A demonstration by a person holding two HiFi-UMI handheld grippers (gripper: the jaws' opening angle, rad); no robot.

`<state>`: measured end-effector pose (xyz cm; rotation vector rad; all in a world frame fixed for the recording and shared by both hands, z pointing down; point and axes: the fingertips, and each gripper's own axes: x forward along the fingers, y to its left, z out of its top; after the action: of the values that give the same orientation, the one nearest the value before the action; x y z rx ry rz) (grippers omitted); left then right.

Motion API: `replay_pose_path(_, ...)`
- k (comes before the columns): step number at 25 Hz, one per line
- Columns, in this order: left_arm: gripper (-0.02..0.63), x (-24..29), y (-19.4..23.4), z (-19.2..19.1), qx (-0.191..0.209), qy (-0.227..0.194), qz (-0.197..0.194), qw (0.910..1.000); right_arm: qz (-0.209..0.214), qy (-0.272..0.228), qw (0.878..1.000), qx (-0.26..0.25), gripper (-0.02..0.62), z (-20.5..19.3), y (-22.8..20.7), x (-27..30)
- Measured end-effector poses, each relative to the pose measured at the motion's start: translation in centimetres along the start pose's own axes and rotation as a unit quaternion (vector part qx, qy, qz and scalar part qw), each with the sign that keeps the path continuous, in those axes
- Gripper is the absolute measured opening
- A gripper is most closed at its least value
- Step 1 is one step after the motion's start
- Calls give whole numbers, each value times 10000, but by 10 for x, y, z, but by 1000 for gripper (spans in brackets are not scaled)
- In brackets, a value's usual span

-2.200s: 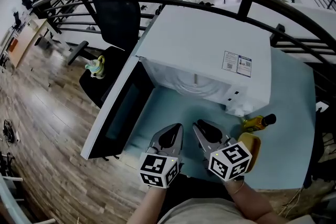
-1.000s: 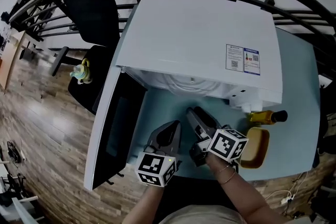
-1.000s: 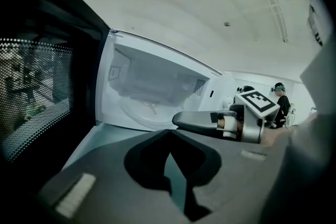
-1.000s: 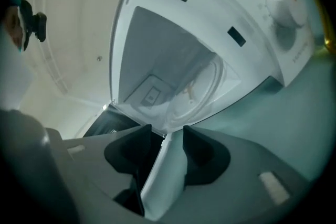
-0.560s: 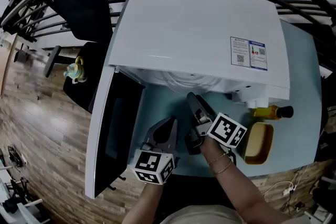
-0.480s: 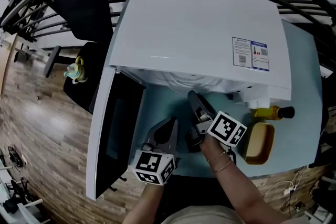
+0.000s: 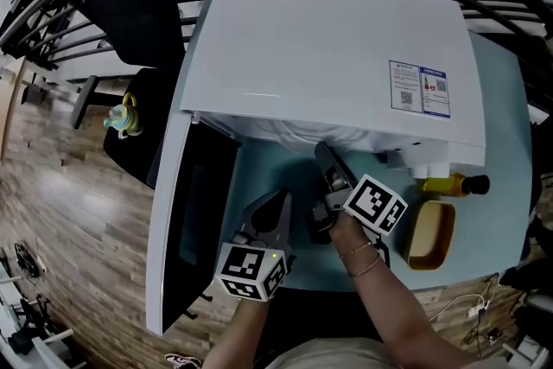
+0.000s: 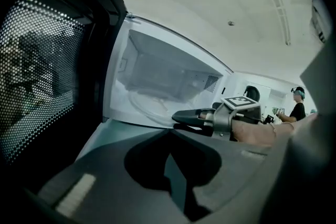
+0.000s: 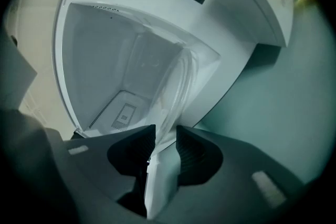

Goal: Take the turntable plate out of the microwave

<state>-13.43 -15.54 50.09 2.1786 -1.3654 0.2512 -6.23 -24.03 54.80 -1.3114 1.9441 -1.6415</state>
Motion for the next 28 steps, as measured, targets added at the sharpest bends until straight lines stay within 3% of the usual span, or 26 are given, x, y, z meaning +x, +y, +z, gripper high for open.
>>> replay_pose_path(12,2,9,-2,-4,-146,209,-237,9994,106,51,9999,113,100,-2,2,-13)
replay_pose_path(20,58,17,-5,-6,-408,212,-379,9982,85,120,9997,196,94,-14,1,-30)
replay_pose_path(28,120,24,3,-10,-1074,167,-442,9931,125,199,9996,152,92,-21,0,-44)
